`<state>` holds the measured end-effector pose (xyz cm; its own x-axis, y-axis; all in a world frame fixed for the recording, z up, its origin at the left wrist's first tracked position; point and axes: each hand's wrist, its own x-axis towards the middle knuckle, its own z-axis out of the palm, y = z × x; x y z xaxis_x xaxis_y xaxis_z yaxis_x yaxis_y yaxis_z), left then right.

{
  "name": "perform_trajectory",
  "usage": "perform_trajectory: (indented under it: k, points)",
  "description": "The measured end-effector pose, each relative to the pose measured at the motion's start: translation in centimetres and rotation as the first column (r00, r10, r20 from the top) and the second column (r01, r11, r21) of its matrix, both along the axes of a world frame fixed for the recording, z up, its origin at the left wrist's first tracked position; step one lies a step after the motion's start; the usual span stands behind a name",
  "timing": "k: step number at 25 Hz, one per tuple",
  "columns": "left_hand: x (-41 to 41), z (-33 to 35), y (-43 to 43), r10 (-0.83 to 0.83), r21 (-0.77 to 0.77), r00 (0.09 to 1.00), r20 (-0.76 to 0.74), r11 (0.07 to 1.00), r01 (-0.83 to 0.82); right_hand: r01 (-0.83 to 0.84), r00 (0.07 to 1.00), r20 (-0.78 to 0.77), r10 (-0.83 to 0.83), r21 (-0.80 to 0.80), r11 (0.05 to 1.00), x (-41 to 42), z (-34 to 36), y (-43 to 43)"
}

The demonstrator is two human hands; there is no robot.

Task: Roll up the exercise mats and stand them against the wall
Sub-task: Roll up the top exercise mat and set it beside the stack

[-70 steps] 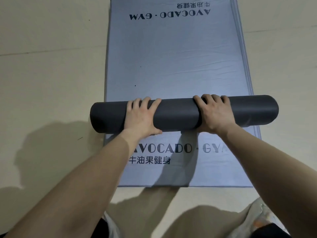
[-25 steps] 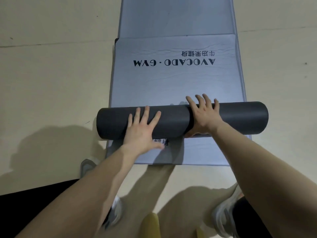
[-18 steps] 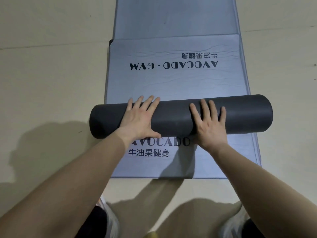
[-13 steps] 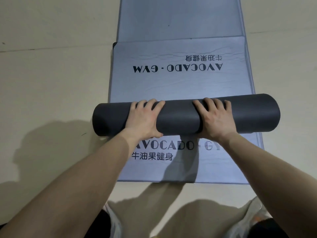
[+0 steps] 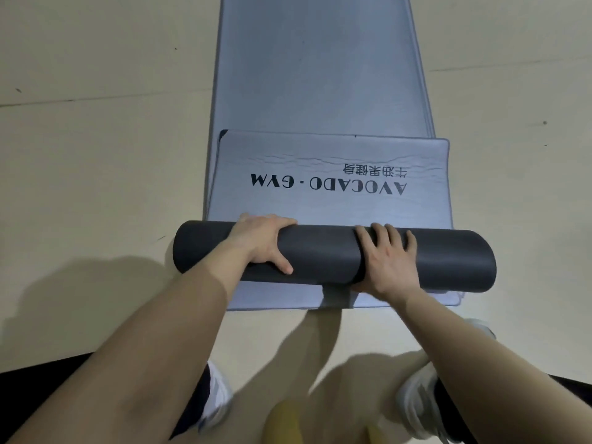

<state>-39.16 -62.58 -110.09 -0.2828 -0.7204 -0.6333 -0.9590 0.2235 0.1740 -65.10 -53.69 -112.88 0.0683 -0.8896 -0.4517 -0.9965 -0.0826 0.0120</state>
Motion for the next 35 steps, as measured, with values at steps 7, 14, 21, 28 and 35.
perform_trajectory:
  k: [7, 14, 21, 28, 35]
  points:
    - [-1.4, -3.2, -0.8, -0.016, -0.233, 0.999, 0.051, 0.972, 0.027, 0.027, 0.996, 0.093, -0.012, -0.167, 0.986, -2.4, 0.7, -6.2]
    - [-2.0, -4.2, -7.4, -0.164, -0.36, 0.97, 0.178, 0.907, 0.219, -0.108, 0.992, -0.082, 0.098, -0.126, 0.986, -4.3, -2.3, -13.6]
    - [-0.9, -1.8, -5.0, -0.233, -0.148, 0.968, 0.097, 0.958, 0.246, -0.129, 0.992, 0.022, 0.127, 0.168, 0.977, -2.8, 1.4, -10.0]
    - [-0.7, 0.3, -3.2, -0.096, 0.309, 0.995, -0.009, 0.946, 0.094, -0.212, 0.977, -0.004, 0.214, 0.094, 0.973, -2.0, 1.7, 0.0]
    - [-0.2, 0.4, 5.8, 0.599, -0.283, 0.788, -0.142, 0.738, -0.612, -0.116, 0.98, 0.188, 0.066, 0.265, 0.957, 0.1, 4.5, -7.7]
